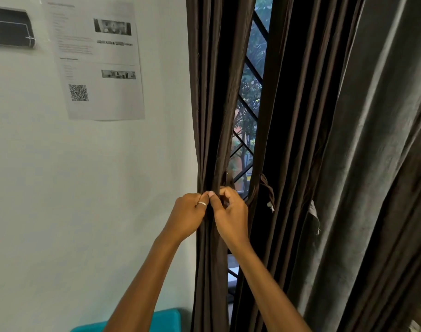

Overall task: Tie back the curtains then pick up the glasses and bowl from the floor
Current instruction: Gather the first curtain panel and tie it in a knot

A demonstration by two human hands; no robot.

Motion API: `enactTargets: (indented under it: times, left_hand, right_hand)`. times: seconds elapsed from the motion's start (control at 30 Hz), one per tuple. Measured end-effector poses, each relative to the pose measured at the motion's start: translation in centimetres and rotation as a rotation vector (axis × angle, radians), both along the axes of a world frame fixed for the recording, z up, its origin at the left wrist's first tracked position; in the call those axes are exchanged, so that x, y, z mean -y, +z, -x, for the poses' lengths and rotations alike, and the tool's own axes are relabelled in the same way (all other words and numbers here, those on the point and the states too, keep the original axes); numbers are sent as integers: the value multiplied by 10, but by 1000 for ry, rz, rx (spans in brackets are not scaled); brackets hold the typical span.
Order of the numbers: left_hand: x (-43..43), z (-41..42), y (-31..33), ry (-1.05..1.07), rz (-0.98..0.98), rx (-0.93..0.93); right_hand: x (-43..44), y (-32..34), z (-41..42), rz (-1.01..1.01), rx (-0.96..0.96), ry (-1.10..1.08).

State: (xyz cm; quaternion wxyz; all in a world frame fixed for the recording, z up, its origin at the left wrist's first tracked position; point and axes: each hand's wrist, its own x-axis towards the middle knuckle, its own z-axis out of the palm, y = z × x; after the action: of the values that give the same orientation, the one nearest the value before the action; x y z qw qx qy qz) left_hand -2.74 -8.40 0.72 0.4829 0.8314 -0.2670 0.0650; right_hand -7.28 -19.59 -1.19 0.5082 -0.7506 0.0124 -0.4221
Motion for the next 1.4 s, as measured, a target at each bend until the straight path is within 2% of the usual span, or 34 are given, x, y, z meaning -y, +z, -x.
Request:
enactTargets:
  times: [0.1, 0.27, 0.37, 0.43, 0.5, 0.57, 0.63, 0.7, 0.87, 0.97, 1.13, 1.27, 1.4]
  left_hand:
    - [-2, 0, -1, -4, -61, 44]
    - [1, 19, 4, 39, -131, 146]
    - [-1, 21, 4, -25, -282, 201]
    - [-8, 16, 6, -102, -301, 143]
    - [-18, 14, 10, -116, -213, 74]
    - [-27, 12, 16, -24, -83, 8]
    - [-30, 7, 25, 102, 68, -21]
    - [-29, -1, 35, 141, 167, -66]
    - [-16, -11, 45, -96, 269, -264]
    - [-8, -17, 38, -233, 361, -387]
    - [-2, -24, 40, -392, 470, -483]
    - [2, -27, 39, -453, 453, -565]
    - [0, -30, 36, -438, 466, -547]
  right_hand:
    - [-6, 9, 7, -40, -61, 57]
    - [-13, 32, 11, -56, -210, -94]
    - [-7, 36, 5, 36, -215, -163]
    - [0, 33, 4, 81, -205, -182]
    - [7, 28, 6, 43, -171, -119]
    - [12, 27, 10, 19, -163, -32]
    - [18, 29, 16, -40, -162, 112]
    - [23, 33, 24, -156, -164, 302]
    - [34, 39, 41, -448, -209, 602]
    - [40, 40, 46, -515, -225, 640]
    - [50, 44, 53, -534, -267, 678]
    - [52, 44, 53, -589, -288, 705]
    - [54, 42, 51, -610, -281, 686]
